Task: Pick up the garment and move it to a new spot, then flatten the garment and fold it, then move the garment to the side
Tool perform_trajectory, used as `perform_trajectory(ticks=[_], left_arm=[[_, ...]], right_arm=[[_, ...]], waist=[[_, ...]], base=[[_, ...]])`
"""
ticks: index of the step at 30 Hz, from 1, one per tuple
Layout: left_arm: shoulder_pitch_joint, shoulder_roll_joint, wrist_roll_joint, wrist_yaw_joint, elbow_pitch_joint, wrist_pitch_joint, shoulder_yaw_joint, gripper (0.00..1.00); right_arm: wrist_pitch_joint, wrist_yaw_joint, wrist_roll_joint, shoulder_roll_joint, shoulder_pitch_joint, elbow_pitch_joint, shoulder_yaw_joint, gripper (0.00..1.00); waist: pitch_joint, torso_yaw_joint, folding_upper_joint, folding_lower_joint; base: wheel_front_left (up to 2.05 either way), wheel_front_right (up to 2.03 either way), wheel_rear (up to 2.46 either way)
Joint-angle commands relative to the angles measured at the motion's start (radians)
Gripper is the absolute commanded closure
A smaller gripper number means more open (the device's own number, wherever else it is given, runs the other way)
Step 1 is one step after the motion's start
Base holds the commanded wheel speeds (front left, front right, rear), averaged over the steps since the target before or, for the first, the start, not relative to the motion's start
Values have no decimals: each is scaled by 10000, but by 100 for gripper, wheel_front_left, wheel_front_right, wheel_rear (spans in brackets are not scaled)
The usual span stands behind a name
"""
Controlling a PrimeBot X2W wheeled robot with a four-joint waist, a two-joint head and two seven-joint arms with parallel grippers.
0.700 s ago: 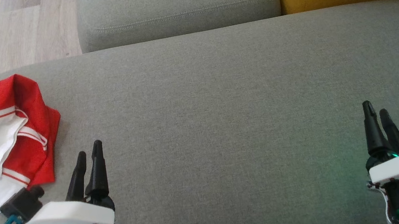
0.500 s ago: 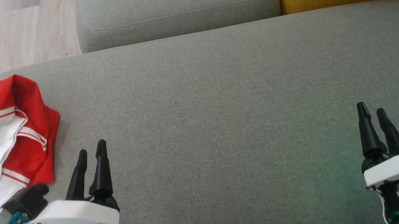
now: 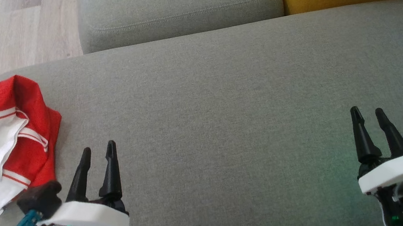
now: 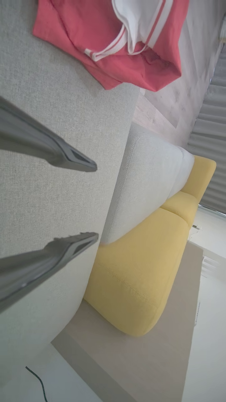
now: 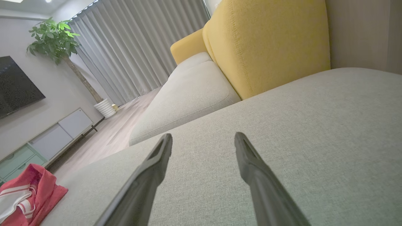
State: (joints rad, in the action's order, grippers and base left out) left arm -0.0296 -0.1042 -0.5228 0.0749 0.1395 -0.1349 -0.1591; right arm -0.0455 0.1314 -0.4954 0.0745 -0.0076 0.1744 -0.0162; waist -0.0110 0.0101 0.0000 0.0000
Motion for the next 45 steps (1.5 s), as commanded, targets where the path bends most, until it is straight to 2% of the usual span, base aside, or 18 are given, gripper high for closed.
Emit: perform_trajectory(ticks=[1,23,39,45], left_arm=[[-368,-232,450,-107,-397,-179,106,0],[-196,-411,2949,-482,-144,-822,-238,0],[-51,-295,4429,-603,79,-1261,-106,0],[-6,-101,4146,-490,263,-1269,161,0]], right_arm=[[-198,-5,441,121,-235,-387,199,0],[-513,-7,3076,15,-169,-555,474,0],[-807,-7,3974,-187,-79,-583,409,0],[-770,-7,3545,-217,-79,-476,318,0]], waist=[[-1,-1,0,0],[-19,38,0,0],[-26,68,0,0],[-18,75,0,0]], base=[[0,0,0],[0,0,0],[0,0,0],[0,0,0]])
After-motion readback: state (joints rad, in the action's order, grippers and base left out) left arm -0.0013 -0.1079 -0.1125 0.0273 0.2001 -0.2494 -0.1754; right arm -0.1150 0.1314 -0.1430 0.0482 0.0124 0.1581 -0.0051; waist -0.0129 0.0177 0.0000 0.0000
